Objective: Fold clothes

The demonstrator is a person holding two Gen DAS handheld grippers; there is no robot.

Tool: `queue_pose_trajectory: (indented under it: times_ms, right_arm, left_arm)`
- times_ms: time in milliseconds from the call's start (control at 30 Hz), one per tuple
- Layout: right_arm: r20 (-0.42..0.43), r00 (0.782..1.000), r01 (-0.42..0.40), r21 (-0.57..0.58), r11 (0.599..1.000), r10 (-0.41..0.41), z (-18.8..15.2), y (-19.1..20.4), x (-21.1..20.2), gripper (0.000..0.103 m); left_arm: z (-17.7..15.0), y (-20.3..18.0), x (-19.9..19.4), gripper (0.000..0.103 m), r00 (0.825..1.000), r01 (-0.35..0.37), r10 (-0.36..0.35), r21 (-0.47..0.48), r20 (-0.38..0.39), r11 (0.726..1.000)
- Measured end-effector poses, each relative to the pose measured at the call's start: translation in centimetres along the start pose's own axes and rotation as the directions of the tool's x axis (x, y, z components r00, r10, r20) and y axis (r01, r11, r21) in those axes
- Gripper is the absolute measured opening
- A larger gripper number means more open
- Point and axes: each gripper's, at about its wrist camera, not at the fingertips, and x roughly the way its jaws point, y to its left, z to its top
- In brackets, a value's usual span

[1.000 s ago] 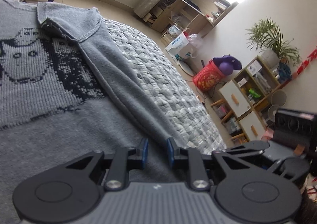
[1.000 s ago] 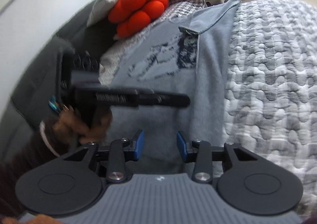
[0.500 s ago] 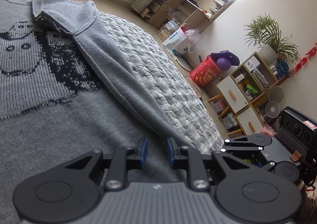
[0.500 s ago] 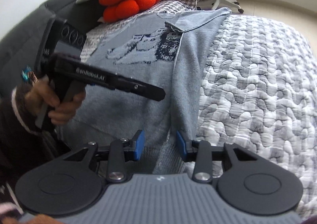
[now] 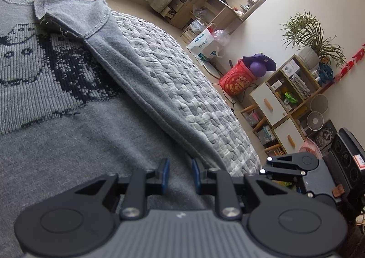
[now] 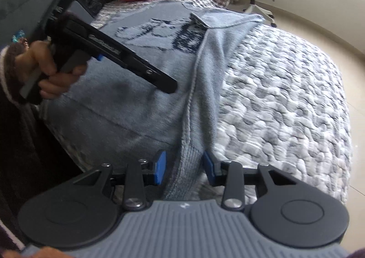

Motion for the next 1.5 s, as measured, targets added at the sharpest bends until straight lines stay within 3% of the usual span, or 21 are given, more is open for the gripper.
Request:
queue_pose_trajectory:
  times_ms: [100,200,467,733,800,900,1033,1133,1267,1500]
  right_arm:
    - [0.008,1.0,-0.008,0.06,0.998,0.007,0.0,-1.0,-0.1,0.018]
    - [0.033,0.998,-0.061,0.151,0.987,0.056,0.0,-2.3,-0.6,0.009]
    - [0.158,0.966,-0.244,0.277,0.929,0.207,0.3,-4.2,-2.5,0.008]
    - [0.287,0.897,-0.422,0.327,0.845,0.336,1.6,-5.1,-3.8,0.008]
    - [0.295,0.886,-0.445,0.32,0.836,0.358,2.2,-4.8,-3.8,0.008]
    - [0.272,0.888,-0.447,0.311,0.839,0.372,2.9,-4.2,-3.3,0.008]
    - [0.246,0.88,-0.468,0.3,0.831,0.406,3.8,-3.7,-2.7,0.008]
    - [0.245,0.869,-0.488,0.286,0.825,0.43,4.1,-3.2,-2.7,0.008]
    - [0.222,0.87,-0.489,0.279,0.826,0.44,3.9,-2.6,-2.3,0.008]
    - [0.148,0.881,-0.474,0.258,0.842,0.45,4.0,-1.1,-1.2,0.01]
  left_arm:
    - [-0.1,0.0,-0.1,0.021,1.0,0.003,-0.002,0.012,-0.004,1.0]
    - [-0.2,-0.1,0.0,0.021,1.0,0.011,-0.01,0.029,-0.006,1.0]
    - [-0.5,-0.5,0.3,0.021,0.999,0.035,-0.034,0.074,-0.013,0.997]
    - [-1.7,-2.3,1.6,0.021,0.993,0.105,-0.098,0.132,-0.061,0.986]
    - [-2.1,-2.8,2.0,0.019,0.991,0.125,-0.116,0.141,-0.069,0.982]
    - [-2.3,-3.5,2.2,0.019,0.987,0.138,-0.122,0.161,-0.104,0.977]
    - [-1.3,-3.2,0.8,0.02,0.971,0.153,-0.107,0.208,-0.215,0.966]
    - [-0.7,-1.7,-1.3,0.022,0.971,0.126,-0.078,0.206,-0.226,0.97]
    - [0.5,1.4,-4.5,0.039,0.99,0.046,-0.027,0.138,-0.139,0.989]
    - [2.2,6.0,-6.2,0.048,0.999,0.044,-0.042,-0.105,0.019,0.994]
